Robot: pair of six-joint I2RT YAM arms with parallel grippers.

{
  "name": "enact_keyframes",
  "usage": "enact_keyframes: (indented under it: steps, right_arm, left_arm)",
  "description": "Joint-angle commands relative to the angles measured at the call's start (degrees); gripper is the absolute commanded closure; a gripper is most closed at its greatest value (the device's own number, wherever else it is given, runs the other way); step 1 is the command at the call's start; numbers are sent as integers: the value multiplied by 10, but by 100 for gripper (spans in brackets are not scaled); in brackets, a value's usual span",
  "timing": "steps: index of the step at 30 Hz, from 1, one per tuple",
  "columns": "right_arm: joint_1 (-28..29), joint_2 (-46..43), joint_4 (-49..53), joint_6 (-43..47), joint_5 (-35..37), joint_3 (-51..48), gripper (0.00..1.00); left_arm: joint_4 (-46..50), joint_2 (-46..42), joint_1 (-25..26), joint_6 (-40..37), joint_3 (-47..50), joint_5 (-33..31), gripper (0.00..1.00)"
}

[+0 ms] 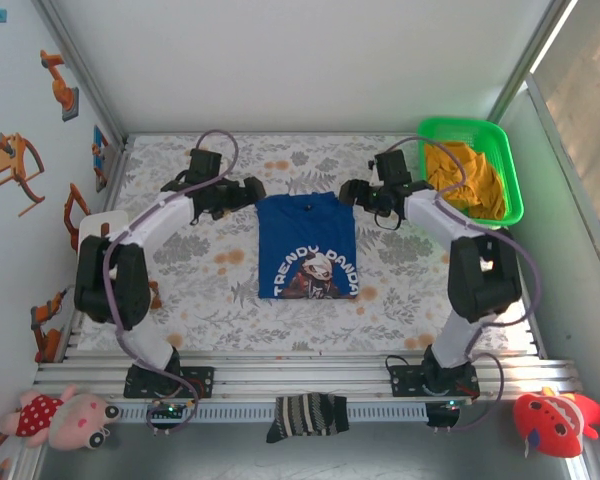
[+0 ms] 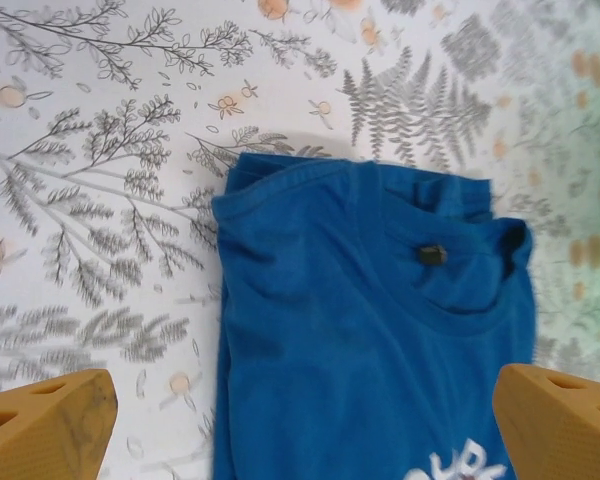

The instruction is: Fold the inside-out t-shirt

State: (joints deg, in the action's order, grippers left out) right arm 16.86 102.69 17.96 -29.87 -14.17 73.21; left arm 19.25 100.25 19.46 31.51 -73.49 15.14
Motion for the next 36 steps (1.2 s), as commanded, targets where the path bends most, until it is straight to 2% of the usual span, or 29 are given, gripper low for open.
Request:
enact_keyframes:
  steps: [1, 9, 17, 21, 23, 30, 36]
  right_arm:
    - [-12, 48, 24, 39, -54, 47, 23]
    - [-25, 141, 35, 50, -60, 91, 28]
    - [-26, 196, 30, 39, -85, 117, 32]
    - [-25, 208, 9, 17, -118, 114, 36]
    - [-21, 207, -7, 6, -132, 105, 38]
    - [2, 200, -27, -6, -150, 95, 42]
    - [12, 199, -35, -8, -141, 88, 42]
  left_arm:
    - [49, 65, 0, -61, -49, 13, 4]
    - [43, 172, -1, -71, -124, 29, 4]
    - [30, 227, 7, -56, -155, 53, 4]
    - [20, 237, 19, -49, -160, 60, 4]
    - [16, 239, 28, -48, -157, 62, 0]
    - [-18, 226, 48, -33, -113, 64, 9]
    - [-67, 196, 50, -15, -62, 66, 16]
